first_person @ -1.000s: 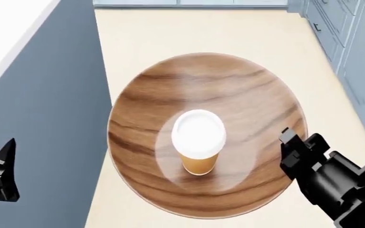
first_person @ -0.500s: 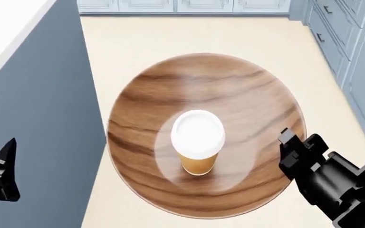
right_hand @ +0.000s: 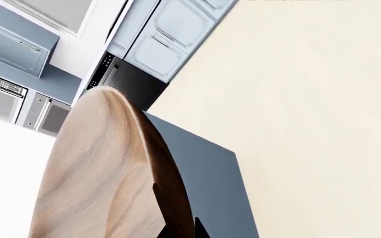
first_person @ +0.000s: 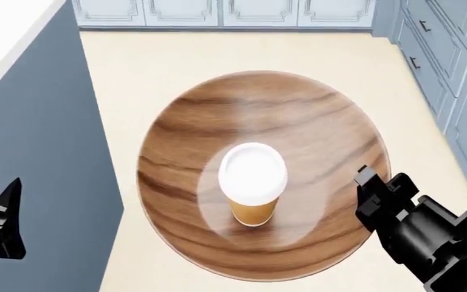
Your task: Place the cup inside the bowl on the dining table and move the bowl to any counter.
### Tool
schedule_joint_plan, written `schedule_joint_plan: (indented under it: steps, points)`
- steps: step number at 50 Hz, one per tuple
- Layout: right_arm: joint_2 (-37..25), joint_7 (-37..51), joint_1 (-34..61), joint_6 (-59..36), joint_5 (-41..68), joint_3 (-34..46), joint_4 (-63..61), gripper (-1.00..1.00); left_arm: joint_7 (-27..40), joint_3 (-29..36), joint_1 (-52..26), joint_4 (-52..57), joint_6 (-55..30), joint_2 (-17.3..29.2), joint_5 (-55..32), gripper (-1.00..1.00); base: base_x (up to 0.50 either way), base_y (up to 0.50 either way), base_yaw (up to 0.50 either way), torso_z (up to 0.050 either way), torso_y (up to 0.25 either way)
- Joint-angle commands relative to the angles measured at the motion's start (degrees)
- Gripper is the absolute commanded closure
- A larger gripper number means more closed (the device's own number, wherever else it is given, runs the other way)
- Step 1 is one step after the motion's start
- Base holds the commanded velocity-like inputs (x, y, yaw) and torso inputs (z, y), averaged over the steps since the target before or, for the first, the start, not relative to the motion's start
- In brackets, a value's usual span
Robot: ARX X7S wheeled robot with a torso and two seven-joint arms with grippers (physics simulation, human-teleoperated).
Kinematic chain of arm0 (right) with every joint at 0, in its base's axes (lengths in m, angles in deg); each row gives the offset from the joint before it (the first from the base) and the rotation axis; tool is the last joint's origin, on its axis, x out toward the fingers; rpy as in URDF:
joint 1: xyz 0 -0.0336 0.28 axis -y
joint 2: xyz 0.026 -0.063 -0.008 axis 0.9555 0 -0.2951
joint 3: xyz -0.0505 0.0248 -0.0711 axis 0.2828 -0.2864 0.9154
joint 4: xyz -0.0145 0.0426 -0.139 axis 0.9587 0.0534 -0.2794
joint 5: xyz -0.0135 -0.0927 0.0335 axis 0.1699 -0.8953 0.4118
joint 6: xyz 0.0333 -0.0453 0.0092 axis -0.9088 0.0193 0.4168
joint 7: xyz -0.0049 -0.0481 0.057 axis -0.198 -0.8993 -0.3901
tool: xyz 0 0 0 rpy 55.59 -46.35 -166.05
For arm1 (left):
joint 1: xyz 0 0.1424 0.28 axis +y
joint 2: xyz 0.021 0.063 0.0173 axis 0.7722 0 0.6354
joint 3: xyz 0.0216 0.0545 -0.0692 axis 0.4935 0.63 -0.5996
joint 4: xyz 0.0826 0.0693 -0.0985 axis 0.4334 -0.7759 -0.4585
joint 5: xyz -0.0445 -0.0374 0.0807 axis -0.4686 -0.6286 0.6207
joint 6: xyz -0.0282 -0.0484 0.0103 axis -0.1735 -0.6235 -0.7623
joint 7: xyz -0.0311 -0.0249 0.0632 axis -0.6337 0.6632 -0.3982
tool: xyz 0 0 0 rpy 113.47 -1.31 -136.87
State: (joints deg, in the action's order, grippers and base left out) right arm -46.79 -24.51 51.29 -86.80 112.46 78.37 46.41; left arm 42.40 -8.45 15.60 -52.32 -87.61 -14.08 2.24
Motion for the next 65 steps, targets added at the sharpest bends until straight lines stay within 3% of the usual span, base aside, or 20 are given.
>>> schedule_joint_plan:
  steps: [1,65]
  points:
    - [0.21,-1.00,0.06,0.50,0.75,-0.51,-0.34,1.00,-0.32,-0.27,0.63,-0.41,1.71,-0.04,0.04,-1.00,0.50,-0.05,0.00,0.000,0.000]
    - [-0.56,-0.73,0.81,0.44,2.50,0.53,-1.07,1.00,1.40,-0.24,0.64,0.67,1.50,0.52,-1.97,-1.00,0.50,-0.05,0.00,0.000,0.001]
